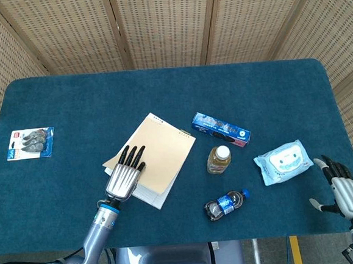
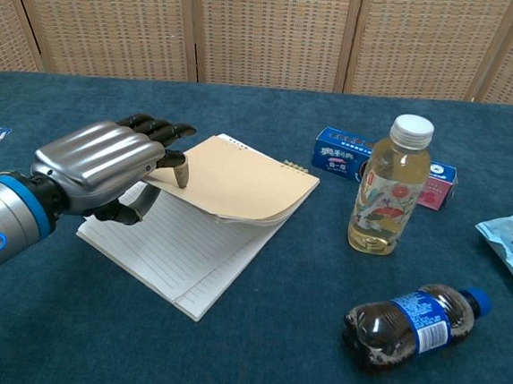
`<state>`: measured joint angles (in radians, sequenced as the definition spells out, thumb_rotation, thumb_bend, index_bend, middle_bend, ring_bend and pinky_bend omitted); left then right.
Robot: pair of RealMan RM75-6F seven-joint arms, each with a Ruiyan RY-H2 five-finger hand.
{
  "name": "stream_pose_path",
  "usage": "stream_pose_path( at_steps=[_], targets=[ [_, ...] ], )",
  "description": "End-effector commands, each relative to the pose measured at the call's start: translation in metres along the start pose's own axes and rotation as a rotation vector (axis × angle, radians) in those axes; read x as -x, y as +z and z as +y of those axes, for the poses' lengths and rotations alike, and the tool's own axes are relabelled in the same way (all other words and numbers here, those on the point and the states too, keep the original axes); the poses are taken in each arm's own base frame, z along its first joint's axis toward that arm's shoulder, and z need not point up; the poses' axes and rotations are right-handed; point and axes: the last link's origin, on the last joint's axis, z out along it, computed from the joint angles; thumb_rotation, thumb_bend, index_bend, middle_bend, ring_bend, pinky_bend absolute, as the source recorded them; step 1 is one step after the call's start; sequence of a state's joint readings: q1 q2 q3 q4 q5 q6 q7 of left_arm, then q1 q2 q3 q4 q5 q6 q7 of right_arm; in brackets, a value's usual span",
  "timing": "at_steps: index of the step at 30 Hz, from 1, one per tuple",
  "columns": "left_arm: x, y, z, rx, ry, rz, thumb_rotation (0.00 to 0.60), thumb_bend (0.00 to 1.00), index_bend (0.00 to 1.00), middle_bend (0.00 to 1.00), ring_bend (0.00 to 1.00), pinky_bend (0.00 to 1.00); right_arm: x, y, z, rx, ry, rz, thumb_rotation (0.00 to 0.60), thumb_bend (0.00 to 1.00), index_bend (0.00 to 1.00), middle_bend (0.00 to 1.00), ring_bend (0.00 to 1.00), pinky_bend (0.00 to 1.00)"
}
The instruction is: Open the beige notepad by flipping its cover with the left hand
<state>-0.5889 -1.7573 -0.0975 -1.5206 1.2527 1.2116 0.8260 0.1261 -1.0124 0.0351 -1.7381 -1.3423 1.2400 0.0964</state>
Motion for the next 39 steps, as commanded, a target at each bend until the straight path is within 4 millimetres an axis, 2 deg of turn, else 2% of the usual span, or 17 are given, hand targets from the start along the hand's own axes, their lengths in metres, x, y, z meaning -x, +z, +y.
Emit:
stream_pose_path(
  at_steps=[1, 39],
  targets=[
    [0.000, -0.010, -0.002, 0.006, 0.012, -0.004, 0.600, 0.72, 0.79, 0.00, 0.00, 0.00, 0.000, 0.000, 0.000, 0.001, 0.001, -0.002, 0.600, 0.26, 0.00, 0.00, 0.00, 0.00],
    [-0.007, -0.099, -0.021, 0.040, 0.041, -0.020, 0.600, 0.72, 0.79, 0.00, 0.00, 0.00, 0.001, -0.001, 0.000, 0.002, -0.012, -0.008, 0.600, 0.26, 0.00, 0.00, 0.00, 0.00]
  ],
)
